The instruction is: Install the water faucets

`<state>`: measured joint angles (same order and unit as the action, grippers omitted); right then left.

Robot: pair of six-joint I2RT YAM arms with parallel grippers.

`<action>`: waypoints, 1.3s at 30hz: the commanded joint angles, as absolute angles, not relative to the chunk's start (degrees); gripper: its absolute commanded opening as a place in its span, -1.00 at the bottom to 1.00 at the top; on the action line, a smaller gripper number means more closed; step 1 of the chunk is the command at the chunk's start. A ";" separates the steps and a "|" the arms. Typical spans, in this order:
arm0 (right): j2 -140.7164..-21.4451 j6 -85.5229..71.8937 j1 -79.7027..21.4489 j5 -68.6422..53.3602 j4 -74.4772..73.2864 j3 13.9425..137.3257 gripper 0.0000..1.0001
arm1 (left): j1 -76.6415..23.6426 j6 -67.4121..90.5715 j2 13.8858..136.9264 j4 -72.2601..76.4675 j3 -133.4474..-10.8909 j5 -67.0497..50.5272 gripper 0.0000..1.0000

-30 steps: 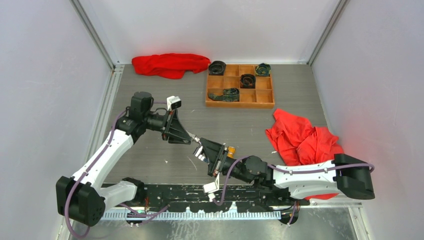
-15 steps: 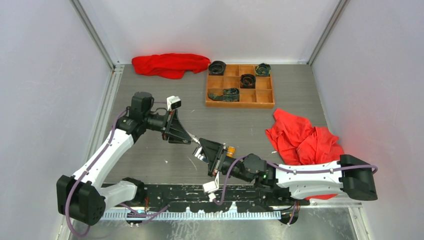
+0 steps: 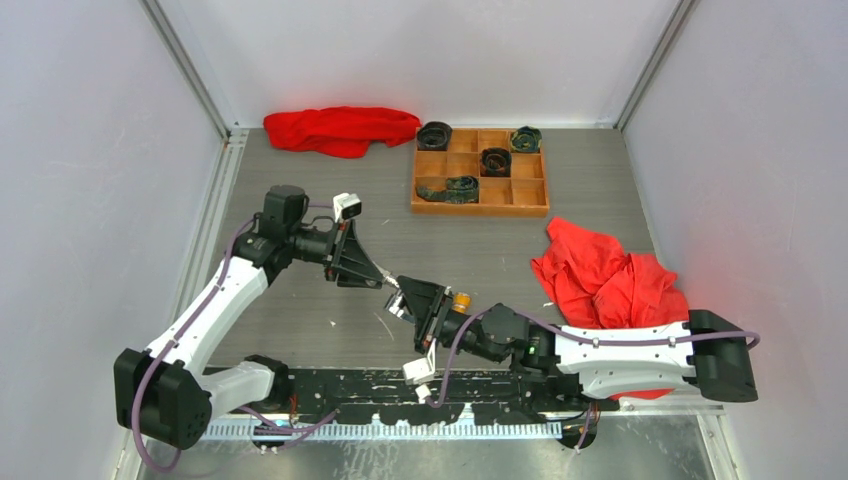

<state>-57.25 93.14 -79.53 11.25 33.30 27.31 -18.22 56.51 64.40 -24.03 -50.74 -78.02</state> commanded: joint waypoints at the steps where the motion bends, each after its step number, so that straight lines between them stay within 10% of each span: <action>1: -58.26 89.30 -79.92 13.66 31.47 29.39 -0.99 | -18.09 56.34 63.74 -23.07 -51.92 -80.35 -1.00; 39: -63.16 55.03 -76.11 3.29 68.71 20.39 -0.99 | -18.10 83.07 53.88 15.95 -34.93 -66.31 -1.00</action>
<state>-62.72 62.30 -76.82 6.22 55.90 20.69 -18.15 79.72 56.07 6.98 -35.00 -69.45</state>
